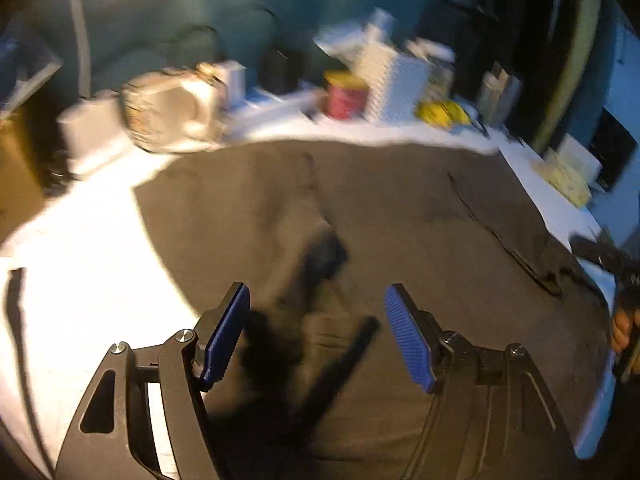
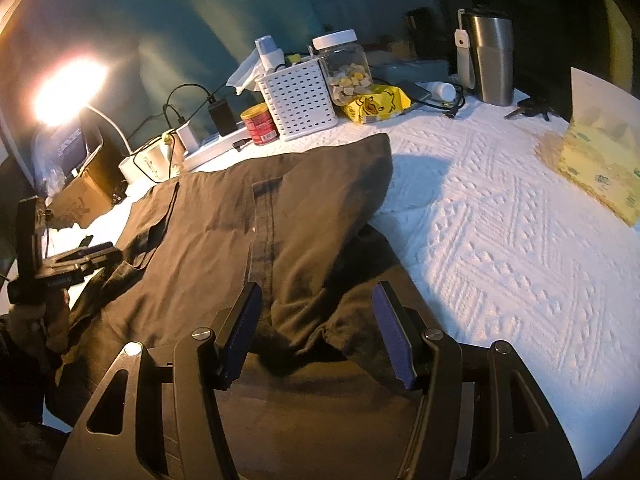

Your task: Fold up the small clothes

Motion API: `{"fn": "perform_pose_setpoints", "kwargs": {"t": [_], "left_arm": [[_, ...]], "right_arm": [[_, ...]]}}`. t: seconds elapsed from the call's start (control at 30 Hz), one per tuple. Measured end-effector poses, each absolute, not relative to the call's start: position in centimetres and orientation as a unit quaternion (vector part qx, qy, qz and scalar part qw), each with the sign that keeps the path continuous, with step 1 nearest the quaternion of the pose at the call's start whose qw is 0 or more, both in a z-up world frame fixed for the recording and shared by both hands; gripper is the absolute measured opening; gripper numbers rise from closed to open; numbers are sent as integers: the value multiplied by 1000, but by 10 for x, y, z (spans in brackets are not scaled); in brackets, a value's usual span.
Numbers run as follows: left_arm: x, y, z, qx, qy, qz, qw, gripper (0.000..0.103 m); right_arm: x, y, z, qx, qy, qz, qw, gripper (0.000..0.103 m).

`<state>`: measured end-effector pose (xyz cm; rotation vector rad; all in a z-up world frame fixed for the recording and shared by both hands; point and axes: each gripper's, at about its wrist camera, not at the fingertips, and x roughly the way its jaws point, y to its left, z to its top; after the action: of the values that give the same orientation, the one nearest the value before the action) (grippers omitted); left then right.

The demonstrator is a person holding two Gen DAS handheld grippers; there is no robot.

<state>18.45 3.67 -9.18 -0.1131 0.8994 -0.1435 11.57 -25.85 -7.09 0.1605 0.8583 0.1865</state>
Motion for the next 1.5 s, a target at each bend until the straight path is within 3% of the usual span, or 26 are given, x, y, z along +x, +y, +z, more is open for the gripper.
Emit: {"fn": "perform_pose_setpoints", "kwargs": {"t": [0.5, 1.1, 1.5], "left_arm": [[157, -2, -103, -32, 451, -143, 880, 70], [97, -4, -55, -45, 359, -118, 925, 70], [49, -15, -55, -48, 351, -117, 928, 70]], "right_arm": [[113, -250, -65, 60, 415, 84, 904, 61], [50, -241, -42, 45, 391, 73, 916, 61], [-6, -261, -40, 49, 377, 47, 924, 61]]}}
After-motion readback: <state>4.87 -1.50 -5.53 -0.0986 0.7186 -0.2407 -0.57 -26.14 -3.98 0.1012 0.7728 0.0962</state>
